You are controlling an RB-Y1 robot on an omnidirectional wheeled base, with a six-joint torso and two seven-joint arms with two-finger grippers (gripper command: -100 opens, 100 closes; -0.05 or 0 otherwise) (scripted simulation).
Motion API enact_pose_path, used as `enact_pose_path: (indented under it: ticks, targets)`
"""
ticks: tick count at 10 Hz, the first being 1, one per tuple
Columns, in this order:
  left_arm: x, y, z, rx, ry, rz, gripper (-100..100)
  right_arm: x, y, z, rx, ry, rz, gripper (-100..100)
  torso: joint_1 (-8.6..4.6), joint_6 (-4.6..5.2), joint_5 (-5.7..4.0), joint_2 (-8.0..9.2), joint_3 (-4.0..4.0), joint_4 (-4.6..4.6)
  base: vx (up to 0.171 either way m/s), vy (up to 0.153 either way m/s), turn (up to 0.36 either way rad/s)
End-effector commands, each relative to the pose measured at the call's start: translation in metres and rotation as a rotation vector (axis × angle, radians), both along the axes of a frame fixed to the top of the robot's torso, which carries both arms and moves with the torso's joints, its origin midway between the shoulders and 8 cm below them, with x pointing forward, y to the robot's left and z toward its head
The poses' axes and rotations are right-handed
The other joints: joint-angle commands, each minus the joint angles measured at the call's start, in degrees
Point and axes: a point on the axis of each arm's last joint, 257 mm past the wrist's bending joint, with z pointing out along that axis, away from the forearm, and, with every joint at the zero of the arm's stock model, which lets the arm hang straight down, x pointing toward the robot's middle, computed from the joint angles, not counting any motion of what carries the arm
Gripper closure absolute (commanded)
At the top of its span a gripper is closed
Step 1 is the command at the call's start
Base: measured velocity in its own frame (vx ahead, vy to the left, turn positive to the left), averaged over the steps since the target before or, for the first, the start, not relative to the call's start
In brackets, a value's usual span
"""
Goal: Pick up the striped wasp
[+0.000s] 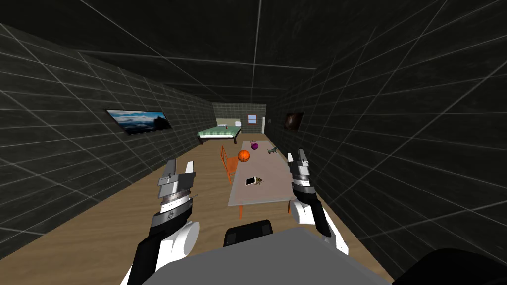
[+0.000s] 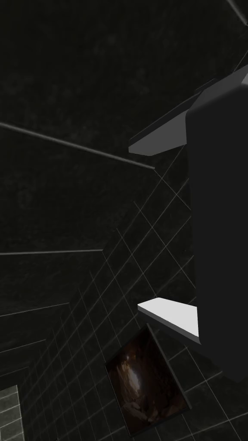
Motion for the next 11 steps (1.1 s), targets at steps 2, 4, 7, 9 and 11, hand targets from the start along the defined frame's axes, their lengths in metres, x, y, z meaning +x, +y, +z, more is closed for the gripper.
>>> enact_pose_path:
  ticks: [2, 4, 7, 9, 11]
  targets:
    - [0.0, 0.0, 0.0, 0.0, 0.0, 0.0, 0, 0.016, 0.01, -0.023, -0.099, 0.075, -0.004, -100, -0.03, -0.02, -0.01, 0.09, 0.05, 0.01, -0.048, -0.005, 0.128]
    - [0.0, 0.0, 0.0, 0.0, 0.0, 0.0, 0, 0.029, 0.018, -0.047, -0.184, 0.146, -0.016, -100, -0.03, -0.01, -0.01, 0.23, 0.13, 0.05, -0.07, -0.007, 0.135]
    - [0.0, 0.0, 0.0, 0.0, 0.0, 0.0, 0, 0.044, 0.026, -0.079, -0.286, 0.23, -0.033, -100, -0.09, -0.01, -0.02, 0.35, 0.2, 0.08, -0.084, -0.014, 0.13]
    - [0.0, 0.0, 0.0, 0.0, 0.0, 0.0, 0, 0.052, 0.029, -0.098, -0.344, 0.276, -0.043, -100, -0.02, -0.01, -0.01, 0.23, 0.13, 0.05, -0.05, 0.006, 0.103]
    - [0.0, 0.0, 0.0, 0.0, 0.0, 0.0, 0, 0.064, 0.037, -0.134, -0.471, 0.359, -0.062, -100, 0.01, -0.02, 0.0, 0.17, 0.1, 0.04, -0.066, 0.002, 0.2]
